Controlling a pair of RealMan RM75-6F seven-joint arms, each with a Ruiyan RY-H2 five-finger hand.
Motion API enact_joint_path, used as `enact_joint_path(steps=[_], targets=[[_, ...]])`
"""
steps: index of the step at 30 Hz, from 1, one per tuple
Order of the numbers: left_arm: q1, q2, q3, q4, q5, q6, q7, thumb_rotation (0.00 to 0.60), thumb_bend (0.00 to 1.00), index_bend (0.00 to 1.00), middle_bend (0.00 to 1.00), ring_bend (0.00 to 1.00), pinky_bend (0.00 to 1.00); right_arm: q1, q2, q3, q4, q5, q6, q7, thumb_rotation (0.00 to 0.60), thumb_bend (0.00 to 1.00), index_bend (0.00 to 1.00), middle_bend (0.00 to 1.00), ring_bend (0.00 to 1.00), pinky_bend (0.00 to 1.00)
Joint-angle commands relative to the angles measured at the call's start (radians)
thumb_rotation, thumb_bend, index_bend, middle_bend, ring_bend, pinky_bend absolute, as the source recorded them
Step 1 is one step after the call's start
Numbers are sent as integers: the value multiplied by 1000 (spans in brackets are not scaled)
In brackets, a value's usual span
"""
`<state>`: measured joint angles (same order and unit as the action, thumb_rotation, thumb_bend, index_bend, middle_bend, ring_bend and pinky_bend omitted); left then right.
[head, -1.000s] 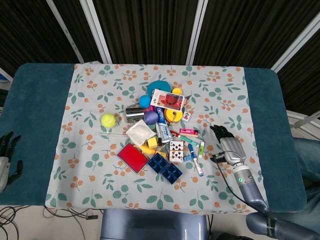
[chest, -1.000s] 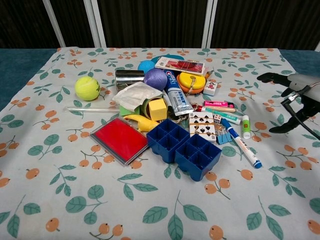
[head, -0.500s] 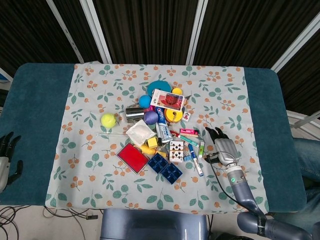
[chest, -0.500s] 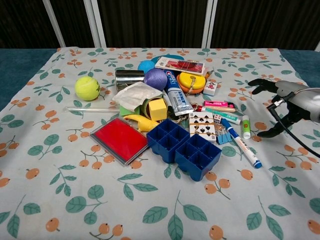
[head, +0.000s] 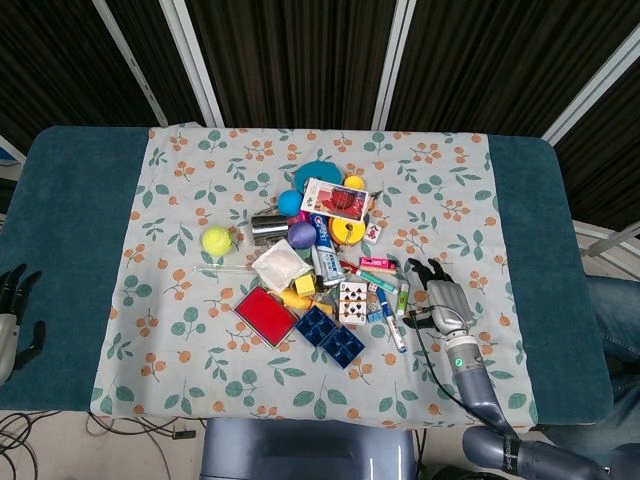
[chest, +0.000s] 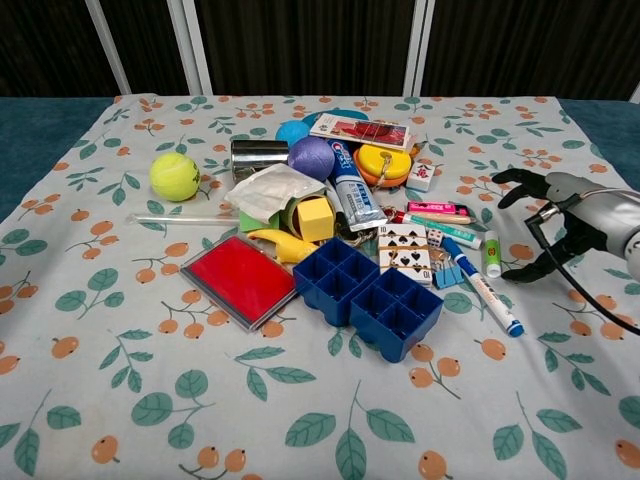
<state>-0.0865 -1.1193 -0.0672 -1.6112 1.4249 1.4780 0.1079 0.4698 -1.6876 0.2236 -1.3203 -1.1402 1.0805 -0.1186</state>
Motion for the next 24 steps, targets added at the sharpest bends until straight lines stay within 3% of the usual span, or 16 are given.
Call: enact_joint_path(steps=[1, 9, 15, 24], targets=[[0, 0, 1, 0, 1, 0, 1, 600, 518, 88, 0, 0, 38, 2, -8, 1, 10, -2, 2, 4, 600, 145, 119, 238, 48, 201], [0, 0, -1, 0, -2, 0, 1, 600, 518, 88, 0, 0, 38, 0, -20, -3, 15, -4, 8, 12, 600, 160, 128, 259, 49, 201], [0, 0, -1, 0, -2, 0, 1, 600, 518, 88, 0, 0, 38, 2, -34, -1, 27, -4, 12, 16, 600, 243, 133, 282, 50, 201], [1, 0, -2, 0, -4, 2, 1, 600, 518, 88, 0, 0, 38, 10, -49, 3, 54, 3, 1, 17, 600, 248, 137, 284, 50, 201]])
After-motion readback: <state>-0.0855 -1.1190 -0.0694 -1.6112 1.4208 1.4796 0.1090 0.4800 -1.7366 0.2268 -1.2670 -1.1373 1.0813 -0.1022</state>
